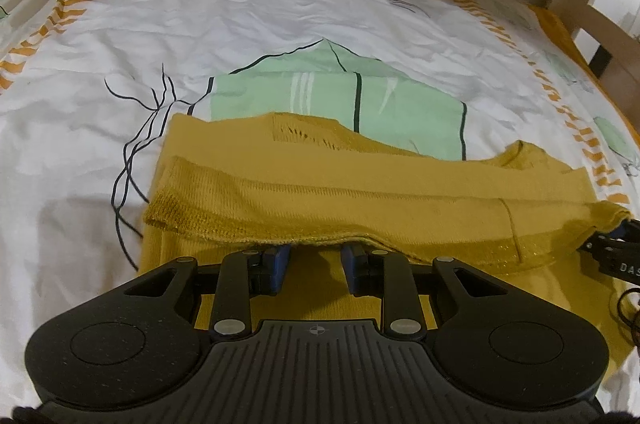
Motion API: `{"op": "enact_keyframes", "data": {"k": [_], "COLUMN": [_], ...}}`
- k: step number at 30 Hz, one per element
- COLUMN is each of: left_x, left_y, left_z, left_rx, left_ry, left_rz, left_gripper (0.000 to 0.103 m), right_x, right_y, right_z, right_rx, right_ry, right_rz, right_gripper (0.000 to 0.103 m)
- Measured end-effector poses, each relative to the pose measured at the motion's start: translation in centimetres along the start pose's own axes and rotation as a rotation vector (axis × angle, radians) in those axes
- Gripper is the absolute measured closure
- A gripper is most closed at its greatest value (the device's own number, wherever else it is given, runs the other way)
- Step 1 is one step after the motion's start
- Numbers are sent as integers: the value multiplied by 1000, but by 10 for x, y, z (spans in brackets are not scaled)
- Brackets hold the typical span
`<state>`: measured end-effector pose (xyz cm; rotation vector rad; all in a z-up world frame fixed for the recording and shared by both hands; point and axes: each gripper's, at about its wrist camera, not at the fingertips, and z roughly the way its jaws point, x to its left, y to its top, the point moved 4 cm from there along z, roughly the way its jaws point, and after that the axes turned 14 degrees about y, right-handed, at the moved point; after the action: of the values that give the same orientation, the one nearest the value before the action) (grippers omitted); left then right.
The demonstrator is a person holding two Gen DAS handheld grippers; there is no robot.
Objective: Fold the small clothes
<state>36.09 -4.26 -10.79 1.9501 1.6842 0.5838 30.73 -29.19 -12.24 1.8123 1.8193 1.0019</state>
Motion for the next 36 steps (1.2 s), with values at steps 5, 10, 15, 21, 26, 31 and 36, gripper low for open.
{"op": "enact_keyframes", "data": {"k": [5,10,15,21,26,31,36], "left_x": [3,5,10,20,33,35,30], "left_y": [12,22,31,41,44,44,43], "left_z": [8,16,24,27,30,28,18], "left_rx": [3,-2,-15,-37,-31,-24,1], "left_ry": [-2,1,0,13,38,50,57], "left_rz": [-19,-16,-24,-63,-97,-95,-61], "left_gripper": [76,76,76,76,76,76,76], "right_x": [-5,-12,-19,-22,-23,-30,-36], "right_y": [9,17,24,28,30,32,37], "right_z": [6,13,20,25,29,35,26], "right_rx": [7,7,-4,-12,-16,-25,-31], "right_ry": [-11,-15,-14,-20,-30,-28,-10], "right_rz": [31,68,110,134,143,183,223], "right_gripper": [40,39,36,34,32,27,25]}}
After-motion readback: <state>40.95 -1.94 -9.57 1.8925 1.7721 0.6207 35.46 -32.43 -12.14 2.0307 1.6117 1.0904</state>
